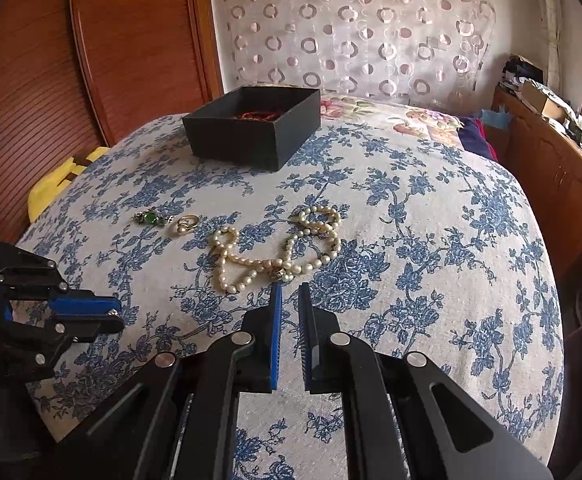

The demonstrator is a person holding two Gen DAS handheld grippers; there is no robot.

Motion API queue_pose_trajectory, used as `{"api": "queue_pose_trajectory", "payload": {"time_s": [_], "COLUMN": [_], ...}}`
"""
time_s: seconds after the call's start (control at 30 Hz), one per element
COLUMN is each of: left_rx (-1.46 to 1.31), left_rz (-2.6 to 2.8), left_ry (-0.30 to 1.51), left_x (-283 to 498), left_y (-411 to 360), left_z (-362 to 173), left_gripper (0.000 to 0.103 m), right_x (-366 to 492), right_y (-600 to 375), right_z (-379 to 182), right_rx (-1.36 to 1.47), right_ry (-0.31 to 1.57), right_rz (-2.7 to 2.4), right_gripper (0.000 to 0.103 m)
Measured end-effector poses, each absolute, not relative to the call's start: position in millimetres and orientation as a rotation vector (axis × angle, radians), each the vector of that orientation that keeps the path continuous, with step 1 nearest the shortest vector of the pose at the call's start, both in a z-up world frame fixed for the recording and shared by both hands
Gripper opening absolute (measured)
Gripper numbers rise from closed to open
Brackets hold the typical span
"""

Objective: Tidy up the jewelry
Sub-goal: 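Grasp the green pendant with the left tool while the right tool reaches toward the pearls, then lift the pearl necklace with the right tool while the left tool holds the pendant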

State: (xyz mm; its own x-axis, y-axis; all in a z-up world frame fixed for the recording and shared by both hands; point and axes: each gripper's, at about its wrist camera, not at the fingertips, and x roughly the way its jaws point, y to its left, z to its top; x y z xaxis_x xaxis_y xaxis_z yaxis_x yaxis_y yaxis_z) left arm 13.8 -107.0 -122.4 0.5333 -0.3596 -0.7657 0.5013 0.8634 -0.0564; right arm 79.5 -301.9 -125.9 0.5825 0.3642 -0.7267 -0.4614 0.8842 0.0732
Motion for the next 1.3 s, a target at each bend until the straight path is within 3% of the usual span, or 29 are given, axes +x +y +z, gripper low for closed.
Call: {"api": "queue_pose_trajectory", "payload": {"time_s": [0.57,0.7,0.9,0.97,1.03,1.3], "left_rx": [0.088,0.075,0.068,0.067,0.069,0.063], "left_rz": [-0.421,-0.409,-0.401,-0.399,-0.397,-0.373], "left_ry": [0.801,0.794,0.789,0.788,0.788,0.767], "left_x": [40.0,41.9,42.1,42.5,42.9,52.0], "left_y": [-71.4,-65.5,-62.0,-61.4,-61.1,-53.1], "left_z": [-99.6,-97.6,-96.6,-96.8,-96.6,-86.5], "left_gripper": [0.010,0.010,0.010,0.010,0.010,0.010], "right_x": [133.8,147.4,157.3,158.7,159.2,152.6], "right_y": [-295.8,-289.3,-283.1,-283.8,-283.0,-282.1], "right_z": [-127.7,-131.3,-141.4,-141.6,-141.3,-122.8], "right_rx": [-0.174,-0.203,-0.237,-0.225,-0.220,-0.211], "right_ry": [0.832,0.855,0.889,0.891,0.891,0.842], "right_rz": [0.435,0.433,0.433,0.443,0.464,0.478], "right_gripper": [0.010,0.028,0.028,0.025,0.006,0.006]}}
